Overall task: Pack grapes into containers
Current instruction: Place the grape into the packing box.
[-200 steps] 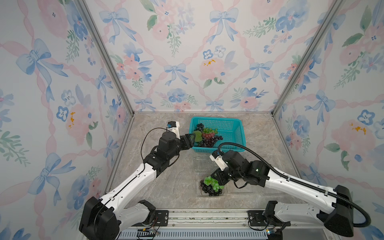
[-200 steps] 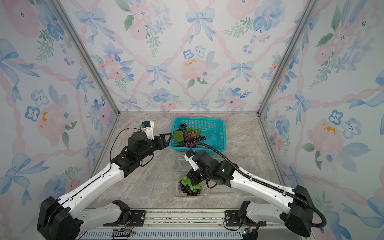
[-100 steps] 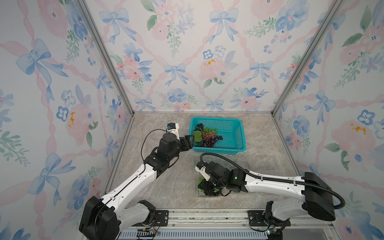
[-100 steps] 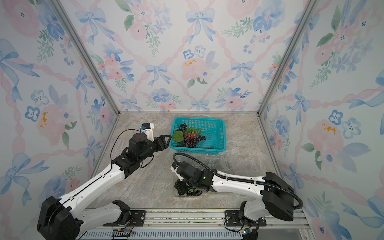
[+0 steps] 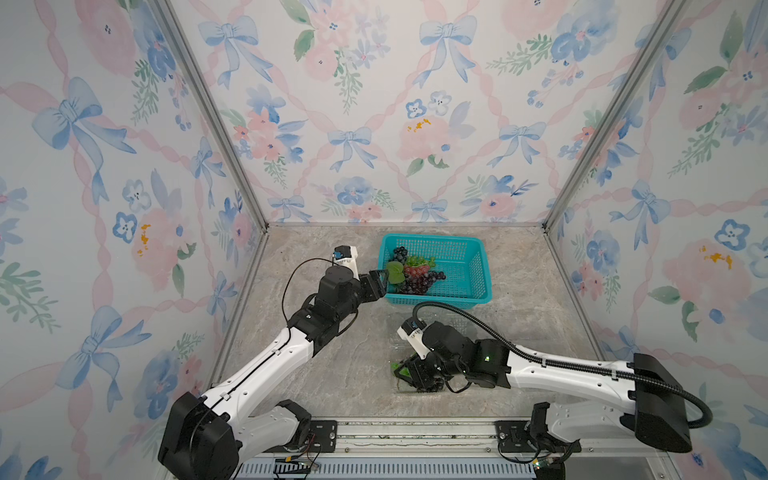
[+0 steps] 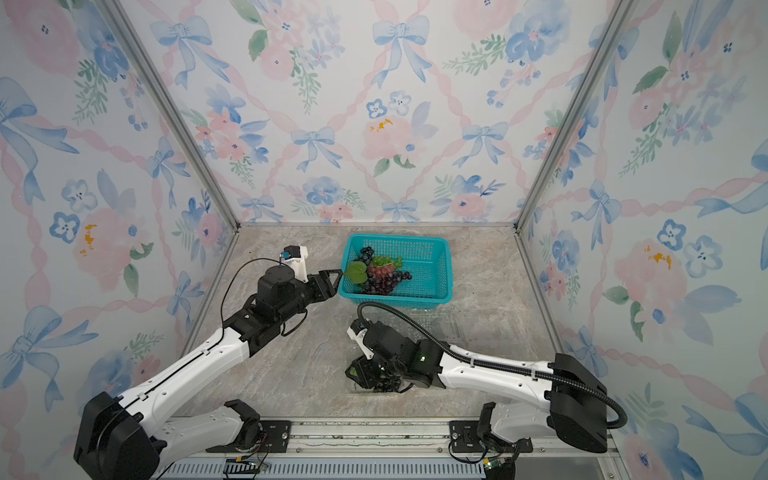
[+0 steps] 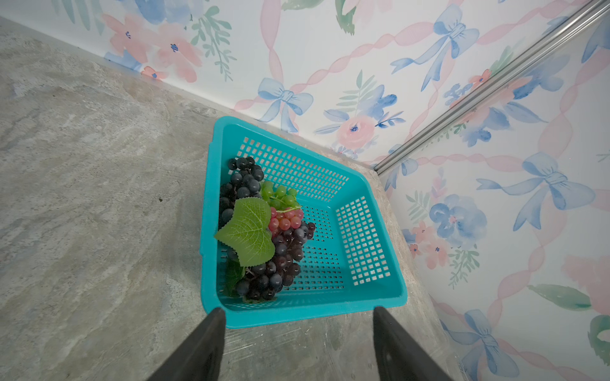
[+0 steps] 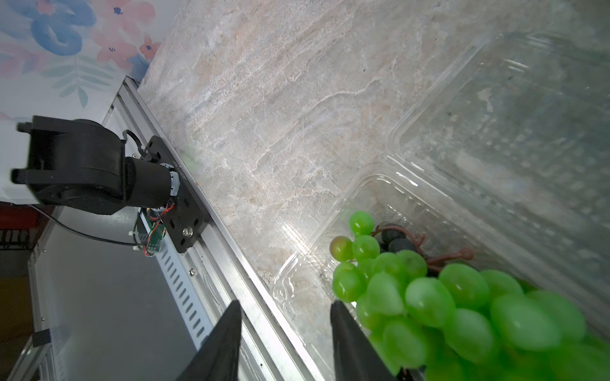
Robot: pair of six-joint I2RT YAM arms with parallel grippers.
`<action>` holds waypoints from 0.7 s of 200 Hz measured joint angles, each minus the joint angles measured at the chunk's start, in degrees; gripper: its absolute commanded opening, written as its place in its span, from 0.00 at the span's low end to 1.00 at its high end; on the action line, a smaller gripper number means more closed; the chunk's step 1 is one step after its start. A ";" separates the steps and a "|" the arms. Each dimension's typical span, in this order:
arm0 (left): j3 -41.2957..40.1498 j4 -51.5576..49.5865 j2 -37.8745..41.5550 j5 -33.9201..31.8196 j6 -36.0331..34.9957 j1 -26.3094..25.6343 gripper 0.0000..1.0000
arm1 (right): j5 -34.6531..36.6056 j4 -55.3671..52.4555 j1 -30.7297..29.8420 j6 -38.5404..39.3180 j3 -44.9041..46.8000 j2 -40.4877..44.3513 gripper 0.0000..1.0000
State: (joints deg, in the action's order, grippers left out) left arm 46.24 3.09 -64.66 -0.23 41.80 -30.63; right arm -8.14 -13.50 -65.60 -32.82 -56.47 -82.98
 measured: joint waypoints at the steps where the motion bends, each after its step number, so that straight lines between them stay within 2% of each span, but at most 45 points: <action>1: 0.00 0.00 0.00 0.00 0.00 0.00 0.72 | 0.00 0.00 0.07 -0.04 0.00 0.11 0.47; 28: 0.00 -0.02 -0.28 0.00 0.00 -0.04 0.72 | -0.09 0.00 1.68 -0.28 1.16 1.99 0.47; 48: 0.00 0.00 -0.42 -0.02 0.00 -0.09 0.72 | -0.13 -0.07 5.14 -0.68 3.08 4.31 0.45; 62: 0.00 0.00 -0.44 -0.02 0.00 -0.09 0.72 | 0.09 -0.81 7.89 -0.59 3.80 5.14 0.37; 75: 0.00 0.00 -0.50 -0.02 0.00 -0.09 0.72 | 1.40 -1.86 9.46 0.22 3.78 4.98 0.19; 81: 0.00 0.07 -0.59 -0.02 0.00 -0.09 0.72 | 2.08 -2.67 9.86 0.48 3.67 4.72 0.15; 140: 0.00 0.02 -2.14 0.02 0.02 -0.61 0.72 | 3.56 -3.37 7.78 0.79 3.41 -1.81 0.12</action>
State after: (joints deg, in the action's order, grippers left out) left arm 46.24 3.11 -66.81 -0.21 41.82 -31.24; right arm -4.58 -16.86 -57.82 -32.03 -53.06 -84.79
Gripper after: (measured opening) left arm 0.719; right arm 0.125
